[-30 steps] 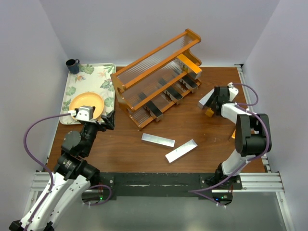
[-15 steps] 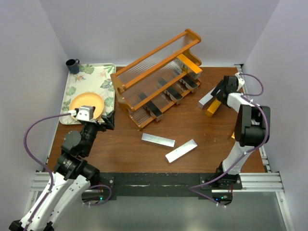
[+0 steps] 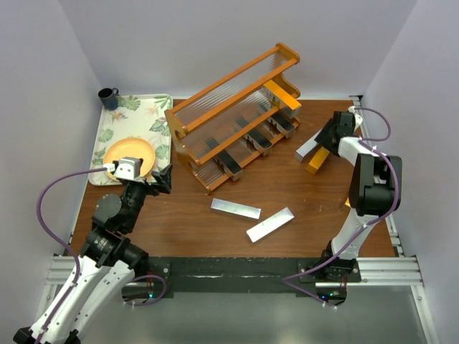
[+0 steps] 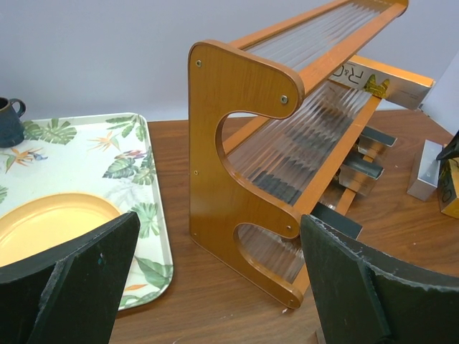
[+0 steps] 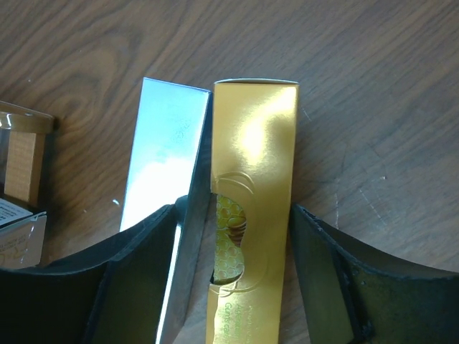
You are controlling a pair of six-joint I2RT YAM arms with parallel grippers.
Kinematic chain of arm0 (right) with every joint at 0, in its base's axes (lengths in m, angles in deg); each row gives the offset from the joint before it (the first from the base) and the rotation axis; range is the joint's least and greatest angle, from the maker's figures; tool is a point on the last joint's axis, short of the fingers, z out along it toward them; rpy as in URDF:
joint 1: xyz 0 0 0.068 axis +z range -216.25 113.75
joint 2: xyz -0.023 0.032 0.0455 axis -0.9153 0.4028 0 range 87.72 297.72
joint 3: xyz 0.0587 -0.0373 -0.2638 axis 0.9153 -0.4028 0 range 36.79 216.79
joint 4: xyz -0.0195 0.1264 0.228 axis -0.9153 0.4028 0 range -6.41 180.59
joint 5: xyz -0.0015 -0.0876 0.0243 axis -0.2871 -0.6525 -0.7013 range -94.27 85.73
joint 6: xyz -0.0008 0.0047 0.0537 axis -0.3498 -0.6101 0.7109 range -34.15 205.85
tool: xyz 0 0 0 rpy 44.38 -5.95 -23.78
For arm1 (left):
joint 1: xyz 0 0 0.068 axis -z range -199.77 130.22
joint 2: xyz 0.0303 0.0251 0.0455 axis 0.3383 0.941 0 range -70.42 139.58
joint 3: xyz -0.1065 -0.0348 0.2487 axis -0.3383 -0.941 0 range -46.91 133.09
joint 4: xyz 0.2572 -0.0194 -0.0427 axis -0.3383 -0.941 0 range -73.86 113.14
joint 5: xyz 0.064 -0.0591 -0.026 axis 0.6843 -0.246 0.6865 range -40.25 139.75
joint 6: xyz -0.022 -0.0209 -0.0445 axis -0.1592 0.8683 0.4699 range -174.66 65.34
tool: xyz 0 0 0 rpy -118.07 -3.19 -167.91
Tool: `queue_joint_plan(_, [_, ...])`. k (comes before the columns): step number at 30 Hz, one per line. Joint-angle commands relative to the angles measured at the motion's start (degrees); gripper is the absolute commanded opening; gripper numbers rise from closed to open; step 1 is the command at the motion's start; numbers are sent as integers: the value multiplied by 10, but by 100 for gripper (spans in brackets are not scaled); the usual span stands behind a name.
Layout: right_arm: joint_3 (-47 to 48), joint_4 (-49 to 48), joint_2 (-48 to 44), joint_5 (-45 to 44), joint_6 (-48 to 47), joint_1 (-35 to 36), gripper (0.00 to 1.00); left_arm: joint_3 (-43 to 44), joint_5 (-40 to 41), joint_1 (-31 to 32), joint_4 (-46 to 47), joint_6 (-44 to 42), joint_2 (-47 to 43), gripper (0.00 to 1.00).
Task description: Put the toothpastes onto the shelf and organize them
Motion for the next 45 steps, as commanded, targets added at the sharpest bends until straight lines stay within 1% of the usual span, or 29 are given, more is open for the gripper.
queue_joint_plan(1, [-35,35,-3,13,-22,-3,63,-5,-10,3,22,-8,1,100])
queue_joint_plan(4, [-53,34,-17,25,-24,-3,60,-7,-13,3,23,-8,-1,100])
queue_joint_plan(6, [-66,36,-27,38,-28,-3,56,-7,-15,3,24,-8,-4,100])
queue_joint_plan(10, [-97,39,-50,57,-31,-3,51,-8,-20,3,25,-7,-7,100])
queue_joint_plan(16, [-173,37,-124,78,-28,-3,49,-8,-27,3,26,-6,-11,100])
queue_joint_plan(20, [-215,37,-173,97,-32,-3,55,-8,-29,2,27,-5,-12,100])
queue_joint_plan(23, [-237,41,-197,121,-30,-1,57,-8,-30,3,25,-5,-9,100])
queue_joint_plan(25, [-260,35,-220,122,-21,3,57,-8,-31,3,25,-6,-9,100])
queue_joint_plan(28, [-292,24,-255,147,-7,24,59,-7,-31,3,23,-6,-5,100])
queue_joint_plan(29, [-298,27,-265,153,-4,36,63,-7,-34,3,24,-6,-3,100])
queue_joint_plan(31, [-305,39,-283,159,4,49,68,-7,-36,3,24,-5,0,100])
queue_joint_plan(32, [-313,45,-307,158,11,53,71,-7,-39,3,23,-5,1,100])
queue_joint_plan(35, [-328,61,-345,156,23,93,79,-7,-41,3,24,-5,1,100])
queue_joint_plan(39, [-349,76,-383,156,41,131,83,-7,-40,3,23,-6,1,100])
queue_joint_plan(45, [-364,76,-407,189,77,187,84,-6,-42,3,23,-6,4,100])
